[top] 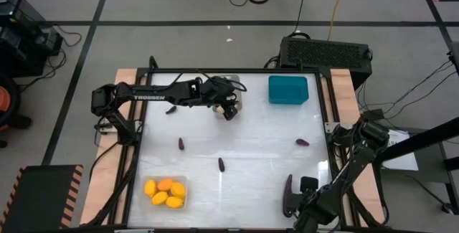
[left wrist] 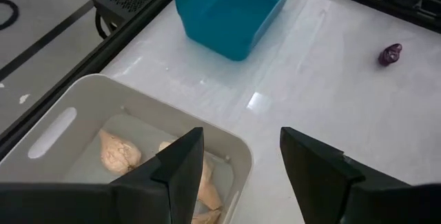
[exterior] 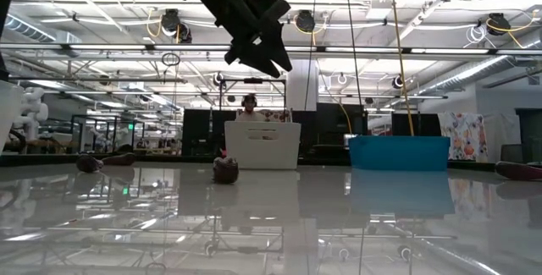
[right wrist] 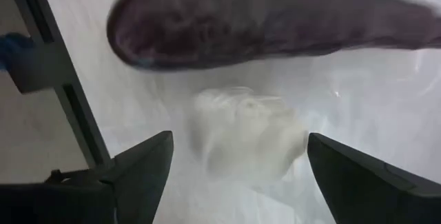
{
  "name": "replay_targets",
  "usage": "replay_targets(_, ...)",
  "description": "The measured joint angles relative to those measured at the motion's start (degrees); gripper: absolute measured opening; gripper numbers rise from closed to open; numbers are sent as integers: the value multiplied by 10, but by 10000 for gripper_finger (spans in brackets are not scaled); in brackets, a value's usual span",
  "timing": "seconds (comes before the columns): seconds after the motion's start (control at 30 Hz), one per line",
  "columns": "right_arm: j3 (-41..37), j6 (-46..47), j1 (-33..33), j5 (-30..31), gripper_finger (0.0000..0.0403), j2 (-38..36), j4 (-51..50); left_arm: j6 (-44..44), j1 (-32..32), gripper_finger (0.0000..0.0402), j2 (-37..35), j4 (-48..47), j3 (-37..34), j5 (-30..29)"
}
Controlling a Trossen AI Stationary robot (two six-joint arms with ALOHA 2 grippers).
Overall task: Sort produce into baskets
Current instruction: Put the garlic into the white bin
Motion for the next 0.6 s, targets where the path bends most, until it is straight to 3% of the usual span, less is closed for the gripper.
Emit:
replay_targets(0.37,-77,9,-1,-1,319,0,80,-16,0,200,0,-10,0,0)
replay_targets(0.6,-77,-12,-1,-46,275,-4,68,-17,0,200,0,-11,0,10)
